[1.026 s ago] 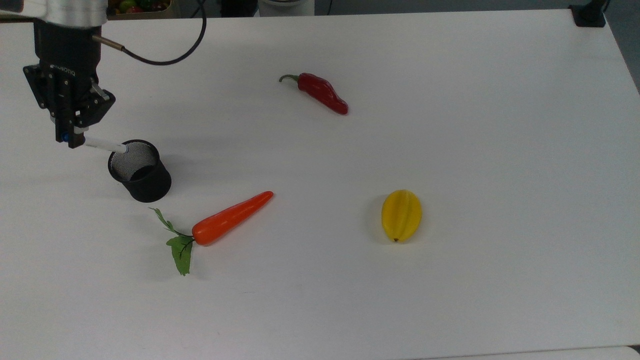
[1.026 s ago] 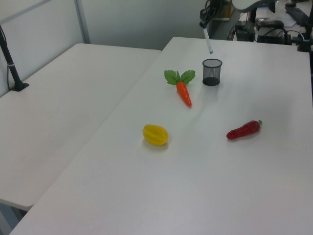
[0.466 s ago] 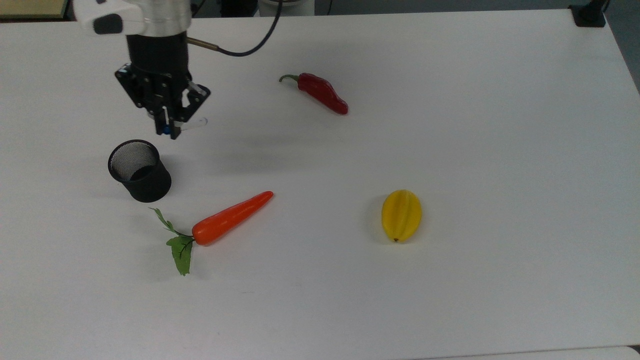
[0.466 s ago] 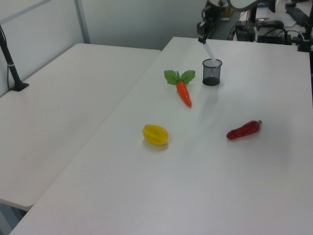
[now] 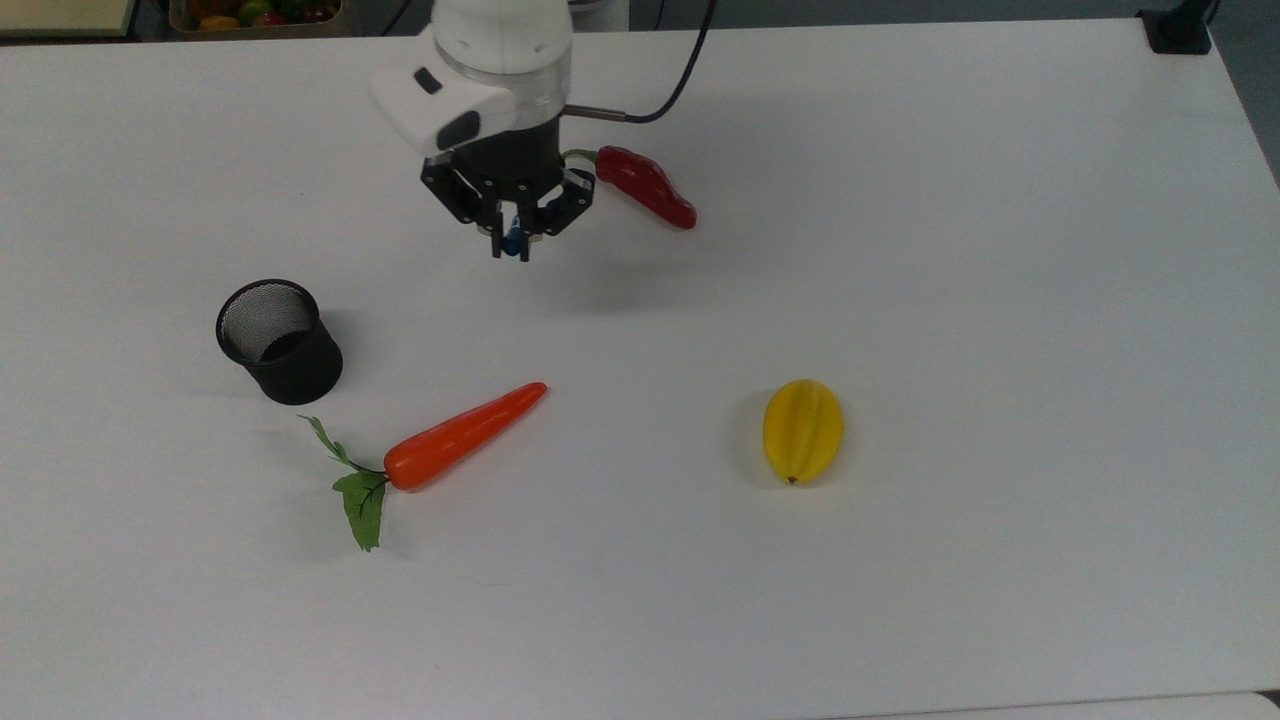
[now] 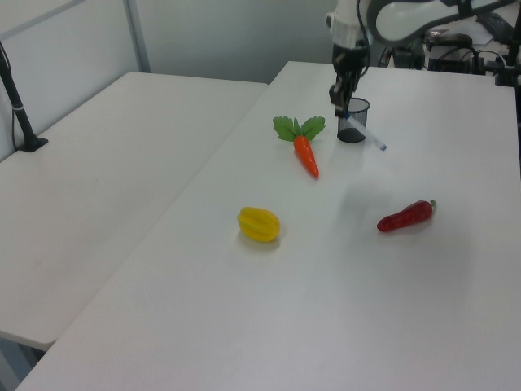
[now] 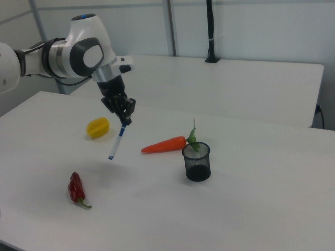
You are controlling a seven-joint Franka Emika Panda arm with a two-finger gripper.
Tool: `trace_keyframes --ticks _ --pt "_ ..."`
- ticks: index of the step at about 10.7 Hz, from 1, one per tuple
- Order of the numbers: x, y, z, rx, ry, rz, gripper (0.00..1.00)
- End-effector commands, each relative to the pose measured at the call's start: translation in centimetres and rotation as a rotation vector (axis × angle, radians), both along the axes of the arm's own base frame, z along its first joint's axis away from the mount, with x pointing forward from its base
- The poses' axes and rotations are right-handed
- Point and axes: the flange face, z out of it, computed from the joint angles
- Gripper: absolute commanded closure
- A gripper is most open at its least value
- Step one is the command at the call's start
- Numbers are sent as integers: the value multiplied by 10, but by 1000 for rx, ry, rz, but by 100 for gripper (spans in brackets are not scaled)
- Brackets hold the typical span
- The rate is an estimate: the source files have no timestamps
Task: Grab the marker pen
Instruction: 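Carry the held marker away from the cup toward the red pepper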
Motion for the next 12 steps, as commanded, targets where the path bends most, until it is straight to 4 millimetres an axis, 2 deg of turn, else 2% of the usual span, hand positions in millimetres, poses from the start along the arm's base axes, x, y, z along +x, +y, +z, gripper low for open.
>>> trace_keyframes --ticks 1,6,8,11,12 --pt "-2 27 -38 -25 87 88 86" --pt "0 29 -47 -22 98 83 79" --pt "1 36 -60 -19 114 83 78" --pt "2 41 -69 -20 125 90 77" --pt "2 41 -72 -21 129 90 69"
